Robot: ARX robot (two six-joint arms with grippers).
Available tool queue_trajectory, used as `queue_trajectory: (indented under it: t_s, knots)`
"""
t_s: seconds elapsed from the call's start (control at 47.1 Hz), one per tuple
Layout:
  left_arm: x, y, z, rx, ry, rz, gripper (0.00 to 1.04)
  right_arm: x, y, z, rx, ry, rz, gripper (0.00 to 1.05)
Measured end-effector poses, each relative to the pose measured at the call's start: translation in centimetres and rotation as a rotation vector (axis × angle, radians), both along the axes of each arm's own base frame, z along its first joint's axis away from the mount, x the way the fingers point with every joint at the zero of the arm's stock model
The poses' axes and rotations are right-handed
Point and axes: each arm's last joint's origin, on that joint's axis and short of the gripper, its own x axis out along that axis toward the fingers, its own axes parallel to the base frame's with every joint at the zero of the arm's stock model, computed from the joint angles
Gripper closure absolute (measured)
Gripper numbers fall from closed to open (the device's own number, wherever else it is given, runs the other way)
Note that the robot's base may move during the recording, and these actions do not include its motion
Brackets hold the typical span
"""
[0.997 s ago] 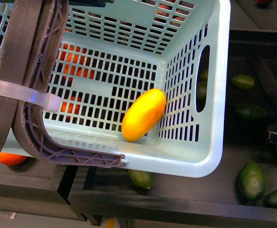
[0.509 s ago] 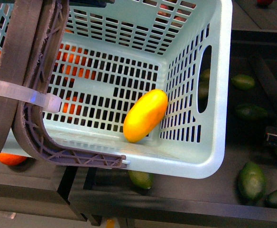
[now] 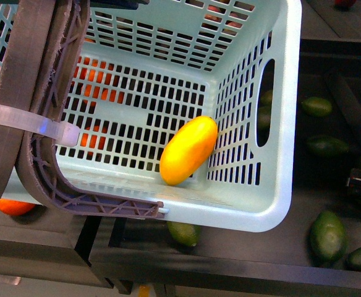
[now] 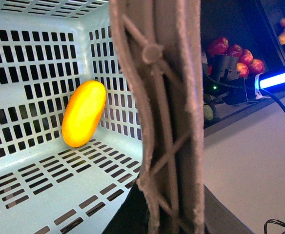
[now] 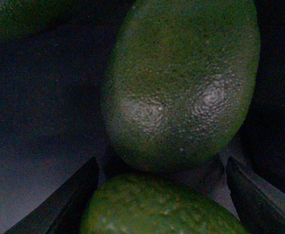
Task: Pick mango and avocado into basket
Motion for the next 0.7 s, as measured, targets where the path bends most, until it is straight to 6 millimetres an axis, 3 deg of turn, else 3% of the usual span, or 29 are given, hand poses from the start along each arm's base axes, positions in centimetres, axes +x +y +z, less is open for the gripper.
queue_trajectory:
  t_s: [0.255, 0.382, 0.488, 0.7]
  knots:
    - [0.0, 0.0, 0.0, 0.000, 0.000, 0.000, 0.97, -0.3, 0.1, 0.2, 0.003, -0.004, -0.005, 0.33]
    - [0.0, 0.0, 0.0, 0.000, 0.000, 0.000, 0.97, -0.4, 0.2, 1.5, 0.024, -0.040, -0.017, 0.34]
    - [0.0, 0.0, 0.0, 0.000, 0.000, 0.000, 0.97, -0.2, 0.2, 3.9, 0.053, -0.103, -0.027, 0.34]
    - [0.0, 0.0, 0.0, 0.000, 0.000, 0.000, 0.97, 0.6, 1.0, 14.0, 0.094, -0.313, 0.000, 0.34]
